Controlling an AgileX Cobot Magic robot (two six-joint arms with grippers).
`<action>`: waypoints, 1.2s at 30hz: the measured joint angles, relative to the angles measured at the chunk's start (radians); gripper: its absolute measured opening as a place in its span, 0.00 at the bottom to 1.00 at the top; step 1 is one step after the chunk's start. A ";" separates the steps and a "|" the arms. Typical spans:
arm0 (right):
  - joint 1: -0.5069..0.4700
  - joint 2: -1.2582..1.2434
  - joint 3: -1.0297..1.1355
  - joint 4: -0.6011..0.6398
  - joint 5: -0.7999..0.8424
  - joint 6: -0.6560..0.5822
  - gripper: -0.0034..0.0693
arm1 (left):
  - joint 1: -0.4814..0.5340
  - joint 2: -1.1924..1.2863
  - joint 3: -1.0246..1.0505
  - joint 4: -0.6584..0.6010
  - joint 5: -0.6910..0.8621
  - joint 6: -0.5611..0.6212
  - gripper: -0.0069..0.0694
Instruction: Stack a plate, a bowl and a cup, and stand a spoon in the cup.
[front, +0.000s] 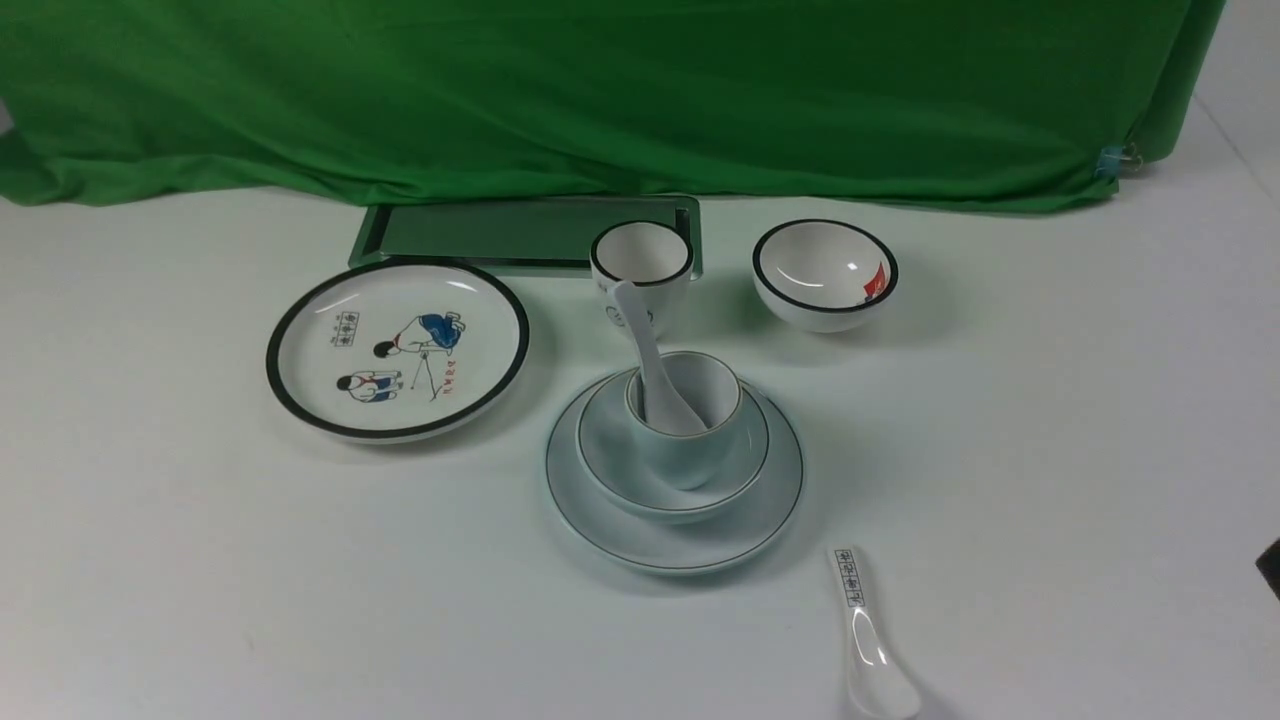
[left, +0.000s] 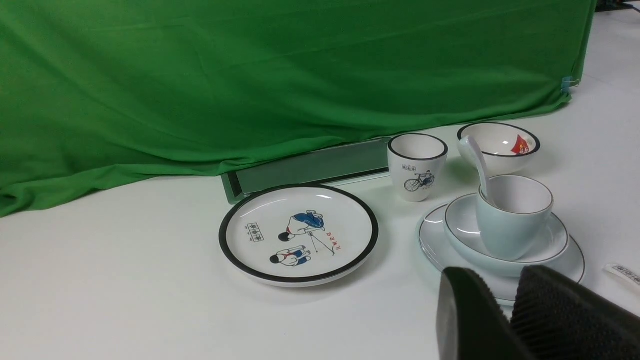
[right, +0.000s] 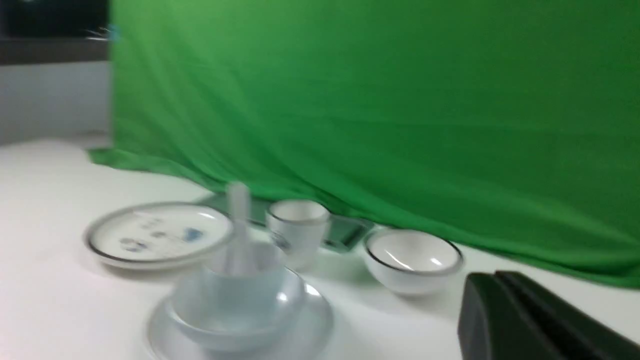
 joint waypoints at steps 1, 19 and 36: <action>-0.048 -0.035 0.037 -0.013 0.001 0.001 0.06 | 0.000 0.000 0.000 0.000 0.000 0.000 0.23; -0.474 -0.219 0.077 -0.192 0.367 0.220 0.06 | 0.000 0.000 0.000 0.000 0.000 0.000 0.26; -0.474 -0.219 0.077 -0.202 0.441 0.220 0.08 | 0.000 0.000 0.000 0.001 0.000 0.000 0.28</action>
